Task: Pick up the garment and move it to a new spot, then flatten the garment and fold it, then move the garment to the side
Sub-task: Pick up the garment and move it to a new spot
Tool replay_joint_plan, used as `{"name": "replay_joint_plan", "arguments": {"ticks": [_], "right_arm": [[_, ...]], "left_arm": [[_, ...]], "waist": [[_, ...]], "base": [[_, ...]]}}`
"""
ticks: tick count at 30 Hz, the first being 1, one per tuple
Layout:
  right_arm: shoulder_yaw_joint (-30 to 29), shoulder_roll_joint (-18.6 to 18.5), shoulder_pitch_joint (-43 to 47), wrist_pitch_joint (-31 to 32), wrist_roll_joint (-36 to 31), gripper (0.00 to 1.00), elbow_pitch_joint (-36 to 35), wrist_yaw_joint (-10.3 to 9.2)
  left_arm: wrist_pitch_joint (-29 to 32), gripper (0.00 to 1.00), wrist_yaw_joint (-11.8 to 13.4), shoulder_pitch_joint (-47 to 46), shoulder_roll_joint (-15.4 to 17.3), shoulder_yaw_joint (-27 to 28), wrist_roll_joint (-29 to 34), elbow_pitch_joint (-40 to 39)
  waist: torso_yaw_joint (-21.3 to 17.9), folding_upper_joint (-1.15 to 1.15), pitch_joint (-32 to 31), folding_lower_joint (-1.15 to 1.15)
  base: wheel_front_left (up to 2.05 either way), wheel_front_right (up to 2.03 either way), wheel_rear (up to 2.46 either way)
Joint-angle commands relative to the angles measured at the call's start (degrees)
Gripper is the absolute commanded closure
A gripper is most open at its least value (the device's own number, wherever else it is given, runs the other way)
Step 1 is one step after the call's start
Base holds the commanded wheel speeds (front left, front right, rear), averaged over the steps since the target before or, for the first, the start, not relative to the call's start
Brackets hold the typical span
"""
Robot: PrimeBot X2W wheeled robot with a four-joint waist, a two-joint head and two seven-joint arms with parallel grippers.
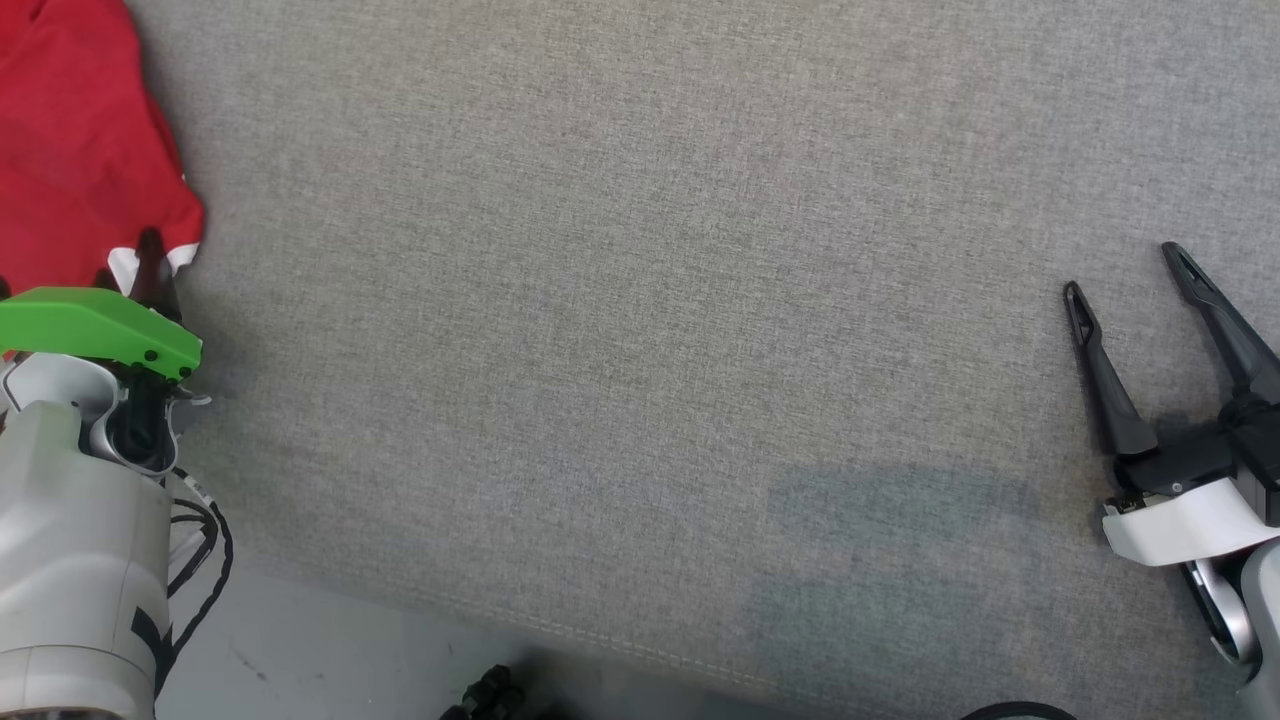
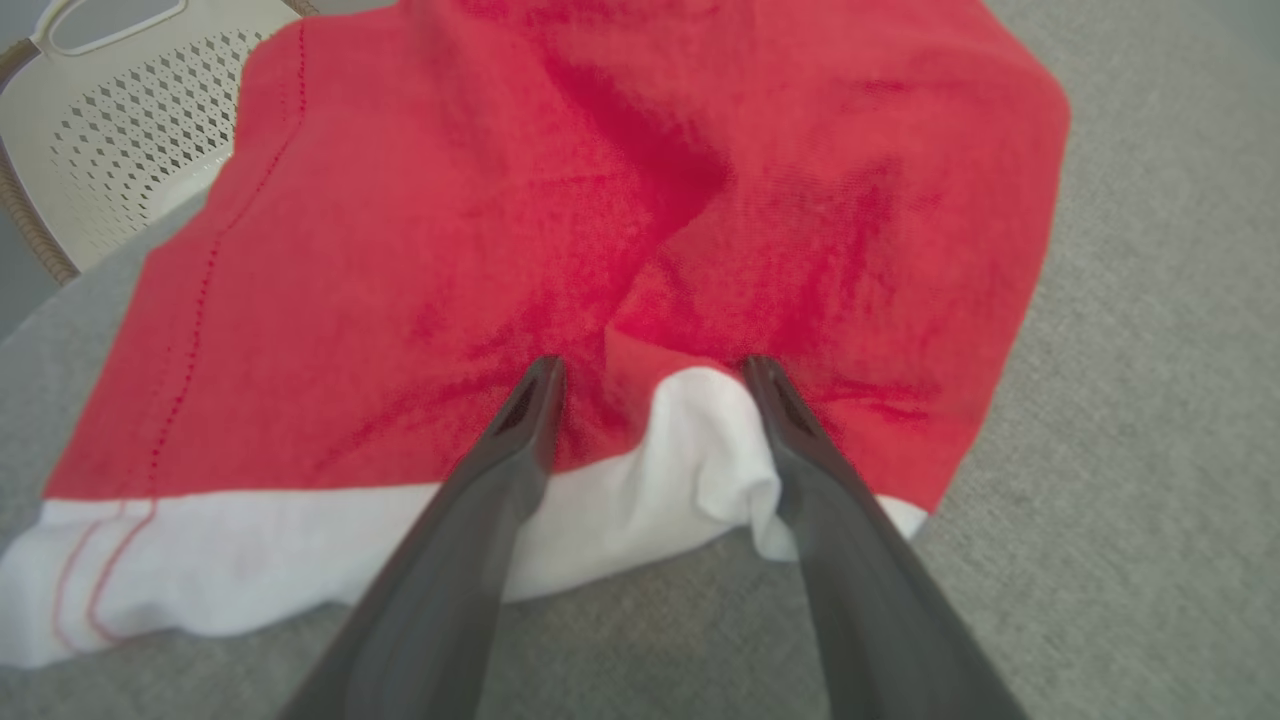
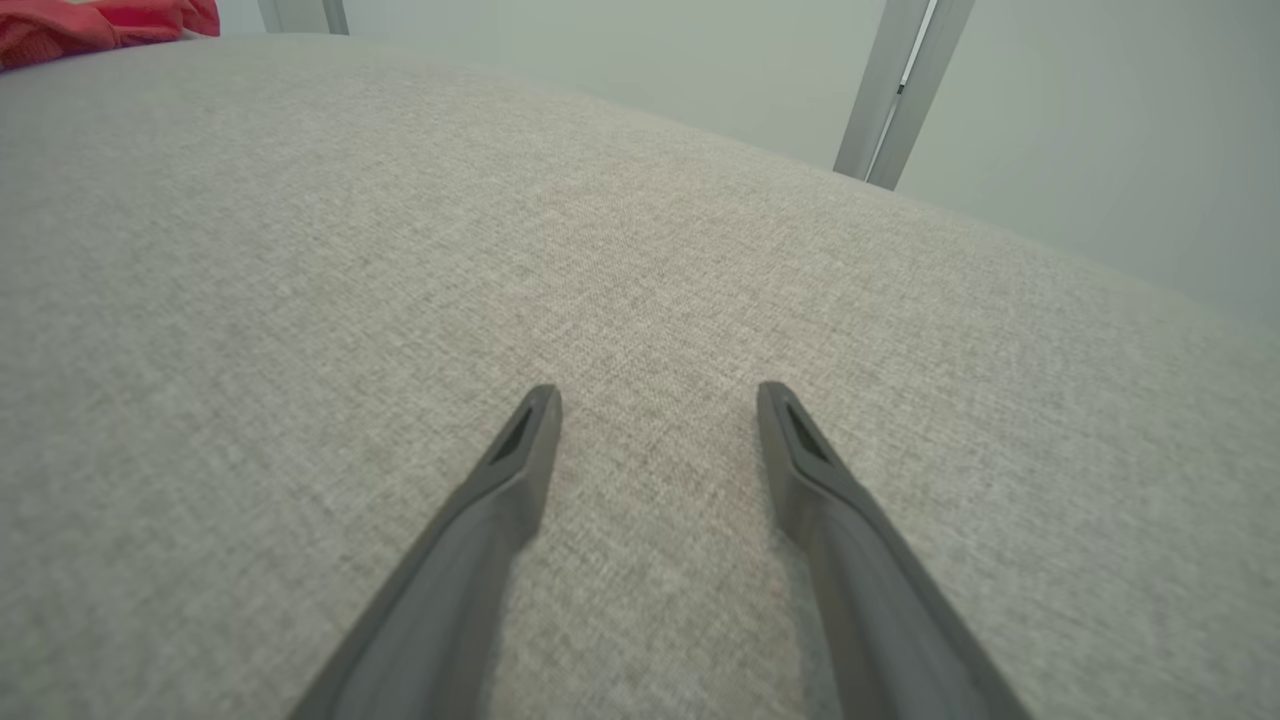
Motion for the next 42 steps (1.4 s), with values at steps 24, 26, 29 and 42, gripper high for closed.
{"name": "replay_joint_plan", "arguments": {"ticks": [24, 26, 29, 42], "right_arm": [[4.25, 11.44, 2.17, 0.64, 2.66, 0.00, 9.15, -0.07], [4.16, 12.49, 2.84, 0.64, 2.75, 0.00, 9.44, -0.07], [3.92, 13.90, 3.57, 0.64, 3.03, 0.00, 9.70, -0.07], [3.73, 18.01, 2.59, 0.64, 3.43, 0.00, 10.34, -0.07]], "left_arm": [[5.37, 1.00, 0.08, 14.72, 2.69, -18.20, -10.79, -27.83], [5.87, 1.00, 0.08, 16.19, 3.17, -20.15, -11.01, -31.32], [6.91, 1.00, 0.08, 17.96, 3.10, -22.69, -11.55, -36.69], [14.32, 1.00, 2.22, 19.13, -2.68, -31.59, -10.39, -53.91]], "waist": [[-4.15, 0.00, -17.93, 0.00], [-5.38, 0.00, -19.48, 0.00], [-7.44, 0.00, -21.18, 0.00], [-18.77, 0.00, -23.18, 0.00]], "base": [[0.00, 0.00, 0.00], [0.00, 0.00, 0.00], [0.00, 0.00, 0.00], [0.00, 0.00, 0.00]]}}
